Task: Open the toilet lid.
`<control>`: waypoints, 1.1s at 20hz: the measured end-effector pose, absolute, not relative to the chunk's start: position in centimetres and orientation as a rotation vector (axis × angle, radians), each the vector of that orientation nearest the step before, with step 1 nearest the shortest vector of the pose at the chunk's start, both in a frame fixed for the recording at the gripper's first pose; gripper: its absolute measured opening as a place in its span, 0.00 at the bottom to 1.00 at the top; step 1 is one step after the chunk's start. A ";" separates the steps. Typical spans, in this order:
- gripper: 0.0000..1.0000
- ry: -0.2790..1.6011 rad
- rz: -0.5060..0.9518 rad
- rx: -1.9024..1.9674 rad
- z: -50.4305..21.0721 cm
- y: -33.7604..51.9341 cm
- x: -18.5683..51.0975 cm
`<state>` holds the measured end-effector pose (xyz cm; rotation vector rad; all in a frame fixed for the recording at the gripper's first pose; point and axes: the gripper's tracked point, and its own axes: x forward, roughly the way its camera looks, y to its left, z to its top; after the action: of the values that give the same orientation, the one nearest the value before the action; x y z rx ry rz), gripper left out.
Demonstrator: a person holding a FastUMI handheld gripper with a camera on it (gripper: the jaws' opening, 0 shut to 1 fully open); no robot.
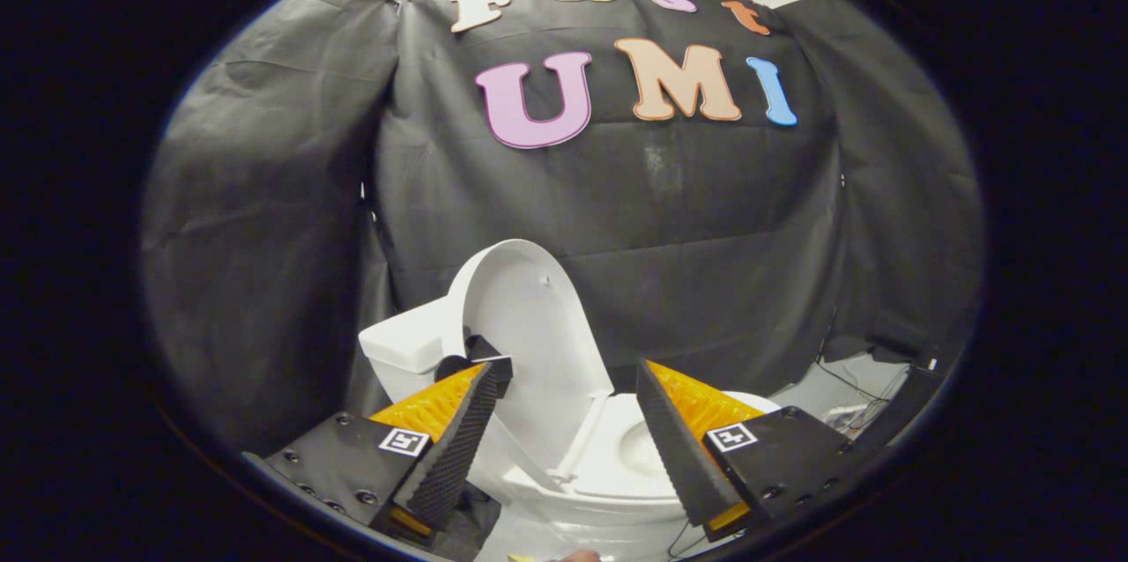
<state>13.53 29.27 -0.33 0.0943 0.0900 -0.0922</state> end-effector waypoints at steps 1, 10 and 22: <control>0.98 0.087 -0.086 0.087 -0.2 29.1 13.3; 0.99 0.115 -0.082 0.057 -1.0 26.7 11.7; 0.99 0.112 -0.062 0.052 -1.1 25.4 11.1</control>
<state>11.09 25.44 -1.13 0.0524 0.1122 -0.0624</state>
